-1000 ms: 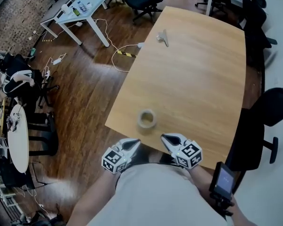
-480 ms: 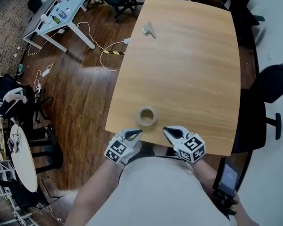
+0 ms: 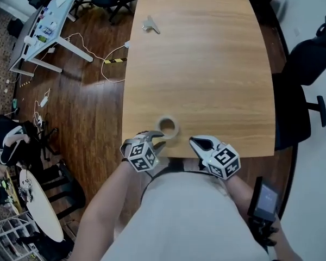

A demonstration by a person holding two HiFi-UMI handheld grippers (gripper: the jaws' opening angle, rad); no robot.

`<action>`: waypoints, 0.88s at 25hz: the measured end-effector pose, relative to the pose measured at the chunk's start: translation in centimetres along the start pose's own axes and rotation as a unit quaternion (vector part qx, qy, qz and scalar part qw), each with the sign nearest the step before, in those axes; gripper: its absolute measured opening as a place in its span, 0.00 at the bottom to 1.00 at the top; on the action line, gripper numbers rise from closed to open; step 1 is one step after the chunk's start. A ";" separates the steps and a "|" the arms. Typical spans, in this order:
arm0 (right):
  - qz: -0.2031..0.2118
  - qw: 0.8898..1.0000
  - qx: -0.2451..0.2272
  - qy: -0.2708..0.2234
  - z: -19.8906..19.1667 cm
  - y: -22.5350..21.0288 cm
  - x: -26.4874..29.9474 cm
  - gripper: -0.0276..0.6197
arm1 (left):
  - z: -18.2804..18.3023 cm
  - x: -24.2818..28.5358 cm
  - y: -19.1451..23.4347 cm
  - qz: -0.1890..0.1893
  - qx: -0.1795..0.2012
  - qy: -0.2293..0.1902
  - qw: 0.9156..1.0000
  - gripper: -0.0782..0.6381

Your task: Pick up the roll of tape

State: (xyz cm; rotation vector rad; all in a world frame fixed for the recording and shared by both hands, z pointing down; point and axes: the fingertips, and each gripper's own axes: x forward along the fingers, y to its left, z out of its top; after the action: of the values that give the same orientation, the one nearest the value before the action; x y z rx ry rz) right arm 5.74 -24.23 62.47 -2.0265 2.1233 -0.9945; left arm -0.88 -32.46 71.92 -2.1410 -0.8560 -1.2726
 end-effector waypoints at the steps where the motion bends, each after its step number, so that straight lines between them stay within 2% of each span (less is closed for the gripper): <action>1: -0.006 1.000 0.002 -0.002 -0.1 0.0 0.0 0.05 | -0.3 0.3 0.1 -0.008 0.020 0.011 1.000 0.29; 4: -0.023 1.000 0.012 -0.007 -0.5 -0.2 -0.5 0.05 | -0.9 1.5 0.2 -0.031 0.073 0.044 0.996 0.32; 7: -0.044 0.999 0.023 -0.013 -1.1 -0.7 -0.4 0.05 | -1.6 3.4 0.7 -0.053 0.127 0.068 0.988 0.34; 9: -0.056 0.998 0.029 -0.019 -1.2 -0.8 0.0 0.05 | -2.7 4.0 0.7 -0.070 0.169 0.086 0.979 0.35; 13: -0.064 0.997 0.035 -0.027 -0.5 -1.1 -0.6 0.05 | -3.6 4.4 0.5 -0.093 0.244 0.142 0.955 0.37; 17: -0.083 0.995 0.048 -0.029 -0.3 -1.7 -1.6 0.05 | -4.2 5.3 0.1 -0.107 0.289 0.174 0.935 0.37; 22: -0.097 0.993 0.060 -0.031 -0.9 -2.7 -2.7 0.05 | -4.0 5.7 -0.2 -0.112 0.303 0.193 0.927 0.35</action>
State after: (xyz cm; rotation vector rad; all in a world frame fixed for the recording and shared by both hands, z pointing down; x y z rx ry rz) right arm 8.06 -21.26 63.42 -2.2051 1.8178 -1.0394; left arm -1.21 -33.57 78.78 -1.2877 -1.1536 -1.2638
